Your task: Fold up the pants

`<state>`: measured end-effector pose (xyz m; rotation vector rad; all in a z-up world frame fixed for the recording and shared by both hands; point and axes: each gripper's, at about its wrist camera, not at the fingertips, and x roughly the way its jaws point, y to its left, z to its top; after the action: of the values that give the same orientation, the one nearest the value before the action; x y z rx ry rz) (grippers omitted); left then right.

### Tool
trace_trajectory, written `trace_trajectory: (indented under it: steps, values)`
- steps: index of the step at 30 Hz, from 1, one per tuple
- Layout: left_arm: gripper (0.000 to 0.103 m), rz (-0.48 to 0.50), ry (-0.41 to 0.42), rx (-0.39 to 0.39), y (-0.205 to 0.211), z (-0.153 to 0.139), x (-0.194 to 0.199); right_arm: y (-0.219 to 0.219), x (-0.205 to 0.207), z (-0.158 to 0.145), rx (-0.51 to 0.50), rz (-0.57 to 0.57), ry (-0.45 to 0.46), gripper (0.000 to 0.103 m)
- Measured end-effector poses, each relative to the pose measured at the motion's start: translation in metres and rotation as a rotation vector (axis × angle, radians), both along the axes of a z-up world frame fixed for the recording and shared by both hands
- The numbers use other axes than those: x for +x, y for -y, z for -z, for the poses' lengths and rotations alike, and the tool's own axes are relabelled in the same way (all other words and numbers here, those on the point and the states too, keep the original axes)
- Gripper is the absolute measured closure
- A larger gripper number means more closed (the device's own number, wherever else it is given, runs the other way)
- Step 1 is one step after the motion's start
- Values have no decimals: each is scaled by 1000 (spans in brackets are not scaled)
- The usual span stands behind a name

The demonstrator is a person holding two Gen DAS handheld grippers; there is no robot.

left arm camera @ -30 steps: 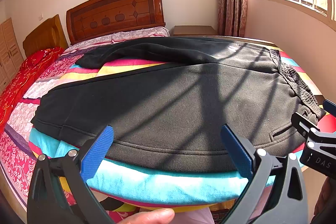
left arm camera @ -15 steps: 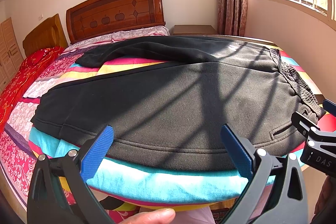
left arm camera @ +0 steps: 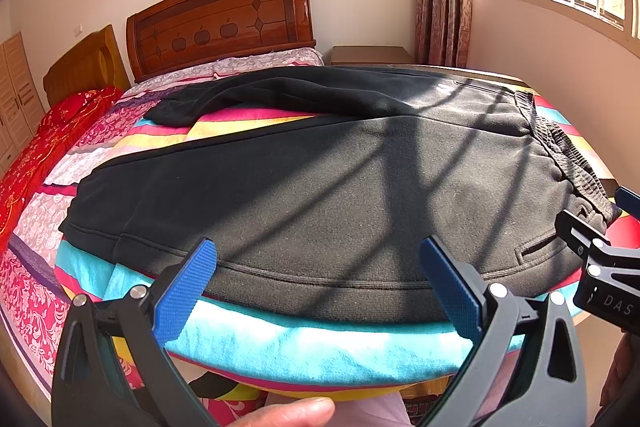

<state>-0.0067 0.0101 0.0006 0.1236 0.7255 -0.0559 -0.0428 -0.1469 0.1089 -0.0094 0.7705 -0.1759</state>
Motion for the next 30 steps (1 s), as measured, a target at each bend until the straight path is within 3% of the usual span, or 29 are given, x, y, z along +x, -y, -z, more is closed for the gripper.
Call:
trace_trajectory:
  steps: [30]
  values:
    - [1, 1, -24, 5, -3, 8, 4, 1, 2, 5, 11, -3, -8, 4]
